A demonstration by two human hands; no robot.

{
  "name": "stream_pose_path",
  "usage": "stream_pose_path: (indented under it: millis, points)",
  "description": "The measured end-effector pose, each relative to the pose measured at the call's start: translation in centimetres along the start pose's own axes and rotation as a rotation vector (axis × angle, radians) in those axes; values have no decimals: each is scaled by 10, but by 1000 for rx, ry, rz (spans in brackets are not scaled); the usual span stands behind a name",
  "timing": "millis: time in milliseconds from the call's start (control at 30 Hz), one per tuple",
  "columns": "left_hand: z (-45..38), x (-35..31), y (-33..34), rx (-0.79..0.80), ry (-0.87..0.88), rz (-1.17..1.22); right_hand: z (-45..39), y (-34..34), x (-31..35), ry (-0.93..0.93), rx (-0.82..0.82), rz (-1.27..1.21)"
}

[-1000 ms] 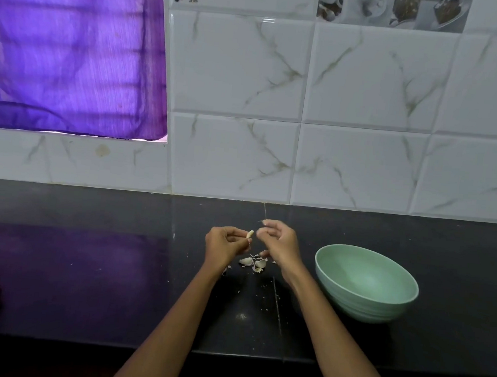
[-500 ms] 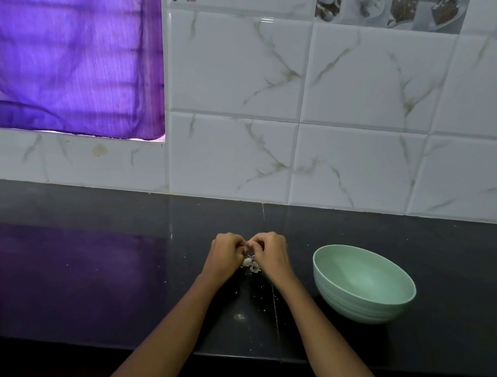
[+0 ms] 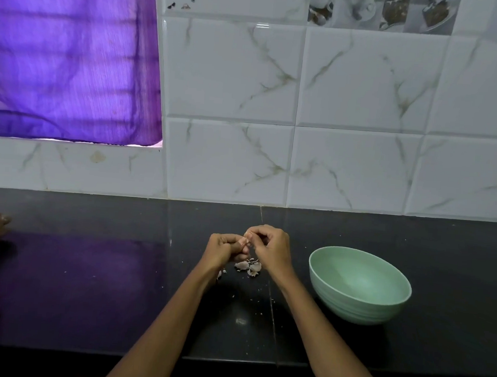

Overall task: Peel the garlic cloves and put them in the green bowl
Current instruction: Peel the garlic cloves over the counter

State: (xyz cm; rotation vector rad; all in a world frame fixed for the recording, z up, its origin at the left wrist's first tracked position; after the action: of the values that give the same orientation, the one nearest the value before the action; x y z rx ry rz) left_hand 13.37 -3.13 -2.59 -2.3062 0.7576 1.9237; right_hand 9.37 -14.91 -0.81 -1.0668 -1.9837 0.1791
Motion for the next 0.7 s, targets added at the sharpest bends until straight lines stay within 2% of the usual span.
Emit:
stream_pose_path:
  millis: [167, 333, 533, 700]
  points:
    - [2, -2, 1, -59, 42, 180, 0, -1, 0, 84, 19, -132]
    - [-2, 0, -3, -131, 74, 97, -2, -1, -3, 202, -28, -160]
    - [1, 2, -1, -76, 117, -64, -1, 0, -1, 143, 4, -177]
    - [-2, 1, -1, -38, 109, 5, -2, -1, -5, 135, -41, -190]
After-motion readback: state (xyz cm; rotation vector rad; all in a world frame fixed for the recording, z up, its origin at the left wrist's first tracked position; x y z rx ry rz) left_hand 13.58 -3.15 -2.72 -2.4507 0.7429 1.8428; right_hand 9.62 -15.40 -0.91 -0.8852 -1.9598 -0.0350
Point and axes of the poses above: each hand's wrist, its own z-axis away from the middle knuckle, its own y-axis out of the palm, x = y × z, the point moved 2 cm from there along -z, towards the middle knuckle, and after that the axes turned 15 degrees about z, right-handed, at the moved point
